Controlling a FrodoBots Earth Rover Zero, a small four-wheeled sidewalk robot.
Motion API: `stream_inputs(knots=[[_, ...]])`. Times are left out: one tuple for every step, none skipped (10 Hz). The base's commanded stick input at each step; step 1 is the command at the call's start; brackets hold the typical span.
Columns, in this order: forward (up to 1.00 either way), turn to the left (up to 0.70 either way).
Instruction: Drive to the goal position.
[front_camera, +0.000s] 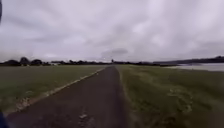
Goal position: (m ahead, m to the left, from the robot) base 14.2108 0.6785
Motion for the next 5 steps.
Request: stream_inputs(knots=[[0.7,0.09],[0.7,0.0],[0.7,0.0],[0.7,0.0],[0.7,0.0]])
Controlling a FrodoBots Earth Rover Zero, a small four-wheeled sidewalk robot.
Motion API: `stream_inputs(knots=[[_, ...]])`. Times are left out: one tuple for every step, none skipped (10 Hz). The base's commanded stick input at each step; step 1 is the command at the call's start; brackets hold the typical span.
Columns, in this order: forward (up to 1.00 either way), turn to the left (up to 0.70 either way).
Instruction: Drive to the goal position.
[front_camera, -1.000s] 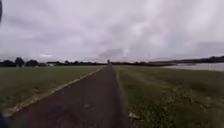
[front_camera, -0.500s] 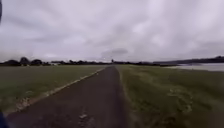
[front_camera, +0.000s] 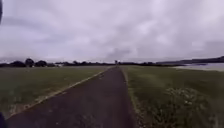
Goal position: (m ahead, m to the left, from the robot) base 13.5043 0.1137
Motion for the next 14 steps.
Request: stream_inputs(knots=[[0.7,0.0],[0.7,0.0],[0.7,0.0],[0.7,0.0],[0.7,0.0],[0.7,0.0],[0.7,0.0],[0.7,0.0],[0.7,0.0],[0.7,0.0],[0.7,0.0],[0.7,0.0],[0.7,0.0],[0.7,0.0]])
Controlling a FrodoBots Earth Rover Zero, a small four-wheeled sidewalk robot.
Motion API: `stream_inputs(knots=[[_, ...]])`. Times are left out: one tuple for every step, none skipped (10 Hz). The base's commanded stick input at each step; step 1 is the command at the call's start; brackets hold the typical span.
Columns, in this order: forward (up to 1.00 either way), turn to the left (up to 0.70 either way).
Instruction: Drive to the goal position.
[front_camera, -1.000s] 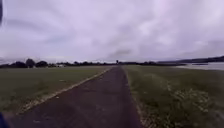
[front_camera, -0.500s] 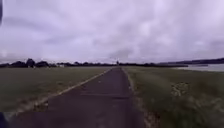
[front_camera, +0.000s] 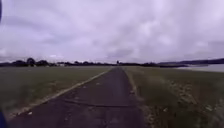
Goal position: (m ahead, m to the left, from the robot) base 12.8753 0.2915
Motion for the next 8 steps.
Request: stream_inputs(knots=[[0.7,0.0],[0.7,0.0],[0.7,0.0],[0.7,0.0],[0.7,-0.01],[0.7,-0.06],[0.7,-0.14],[0.7,-0.12]])
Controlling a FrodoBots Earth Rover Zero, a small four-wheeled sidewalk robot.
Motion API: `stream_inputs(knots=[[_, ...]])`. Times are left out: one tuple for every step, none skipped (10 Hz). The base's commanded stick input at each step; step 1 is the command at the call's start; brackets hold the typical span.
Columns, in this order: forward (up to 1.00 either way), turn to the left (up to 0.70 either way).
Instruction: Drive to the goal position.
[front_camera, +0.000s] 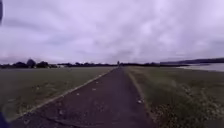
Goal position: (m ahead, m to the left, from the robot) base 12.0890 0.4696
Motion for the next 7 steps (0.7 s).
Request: stream_inputs(knots=[[0.7,0.0],[0.7,0.0],[0.7,0.0],[0.7,0.0],[0.7,0.0],[0.7,0.0],[0.7,0.0]])
